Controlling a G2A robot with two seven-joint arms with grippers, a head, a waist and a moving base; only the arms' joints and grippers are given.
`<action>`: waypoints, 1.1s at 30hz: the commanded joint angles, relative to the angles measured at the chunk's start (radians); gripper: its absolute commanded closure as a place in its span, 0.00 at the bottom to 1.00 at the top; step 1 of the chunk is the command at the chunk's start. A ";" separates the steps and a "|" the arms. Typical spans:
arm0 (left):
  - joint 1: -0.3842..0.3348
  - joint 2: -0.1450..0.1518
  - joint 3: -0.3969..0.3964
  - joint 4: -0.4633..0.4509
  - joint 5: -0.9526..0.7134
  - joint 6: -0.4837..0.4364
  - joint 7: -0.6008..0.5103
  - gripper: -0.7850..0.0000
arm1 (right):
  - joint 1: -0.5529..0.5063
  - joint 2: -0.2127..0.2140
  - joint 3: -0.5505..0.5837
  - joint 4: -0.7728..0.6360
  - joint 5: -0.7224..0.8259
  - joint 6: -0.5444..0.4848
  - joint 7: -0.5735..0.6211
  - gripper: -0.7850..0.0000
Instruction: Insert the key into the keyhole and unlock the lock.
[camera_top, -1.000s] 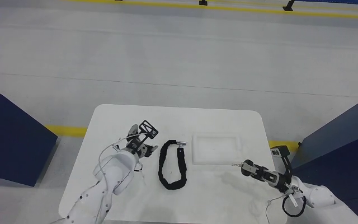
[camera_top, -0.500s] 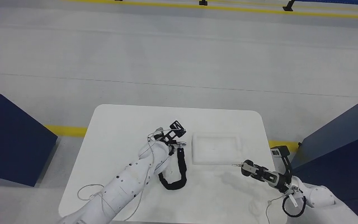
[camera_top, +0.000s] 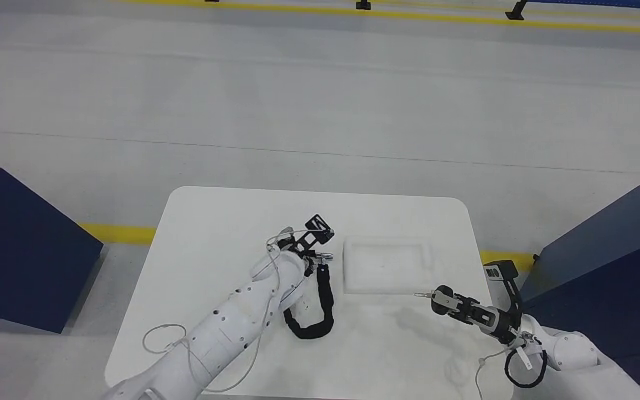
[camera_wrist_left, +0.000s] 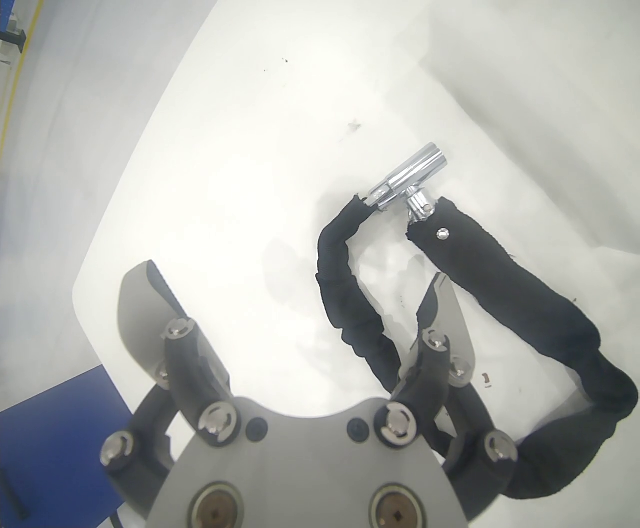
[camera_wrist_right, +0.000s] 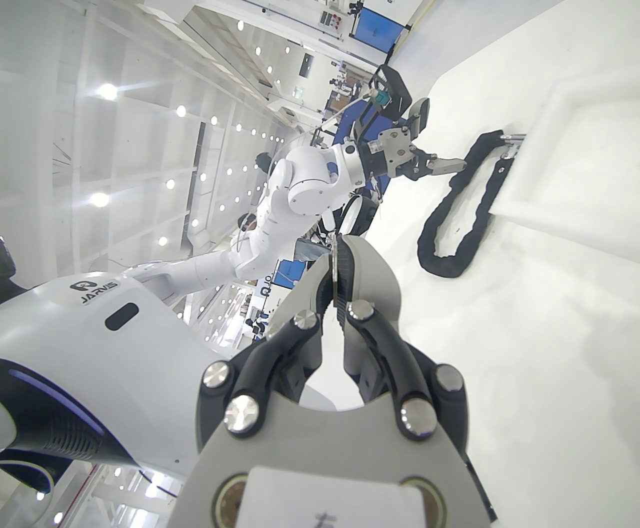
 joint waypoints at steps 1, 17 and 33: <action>-0.019 -0.016 0.009 0.024 -0.012 -0.002 -0.019 0.00 | 0.000 0.000 0.000 0.000 0.000 0.000 0.000 1.00; -0.239 -0.208 0.096 0.512 -0.224 -0.094 0.016 0.00 | 0.000 0.000 0.000 0.000 0.000 0.000 0.000 1.00; -0.304 -0.310 0.110 0.759 -0.275 -0.187 0.070 0.59 | 0.000 0.000 0.000 0.000 0.000 0.000 0.000 1.00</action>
